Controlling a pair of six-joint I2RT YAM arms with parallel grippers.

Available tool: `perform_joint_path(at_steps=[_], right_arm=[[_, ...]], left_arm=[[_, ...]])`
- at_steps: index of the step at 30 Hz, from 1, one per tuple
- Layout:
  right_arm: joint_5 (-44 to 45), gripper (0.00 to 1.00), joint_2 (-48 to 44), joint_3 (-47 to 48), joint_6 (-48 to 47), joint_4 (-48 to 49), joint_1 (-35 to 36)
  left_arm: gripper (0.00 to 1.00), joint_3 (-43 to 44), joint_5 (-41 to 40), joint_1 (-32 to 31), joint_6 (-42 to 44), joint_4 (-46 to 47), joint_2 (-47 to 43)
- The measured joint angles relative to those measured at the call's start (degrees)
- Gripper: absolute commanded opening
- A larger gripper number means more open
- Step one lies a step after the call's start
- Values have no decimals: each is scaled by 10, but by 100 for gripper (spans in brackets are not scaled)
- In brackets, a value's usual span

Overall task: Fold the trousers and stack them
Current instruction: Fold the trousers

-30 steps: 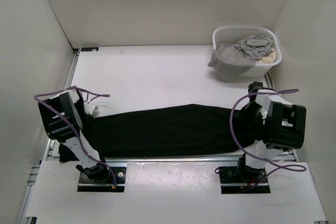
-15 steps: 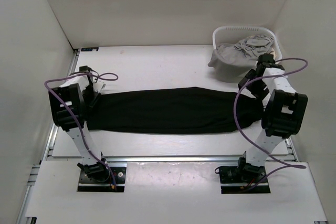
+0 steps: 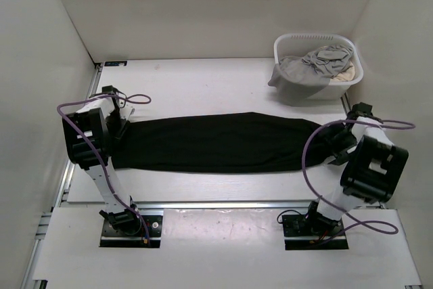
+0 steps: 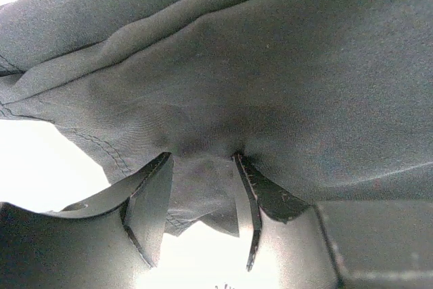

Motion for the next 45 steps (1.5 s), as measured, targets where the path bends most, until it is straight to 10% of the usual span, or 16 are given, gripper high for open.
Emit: perform_joint_path(at_steps=[7, 12, 27, 37, 45], right_arm=[[-50, 69, 73, -12, 16, 62, -10], [-46, 0, 85, -14, 11, 91, -10], [197, 0, 31, 164, -102, -4, 39], [468, 0, 44, 251, -16, -139, 531], [508, 0, 242, 321, 183, -286, 725]], left_arm=[[53, -7, -2, 0, -3, -4, -4], [53, -16, -2, 0, -6, -13, -10], [56, 2, 153, -3, -26, -99, -88], [54, -23, 156, -47, -26, -101, -63], [53, -17, 147, -57, -26, -89, -8]])
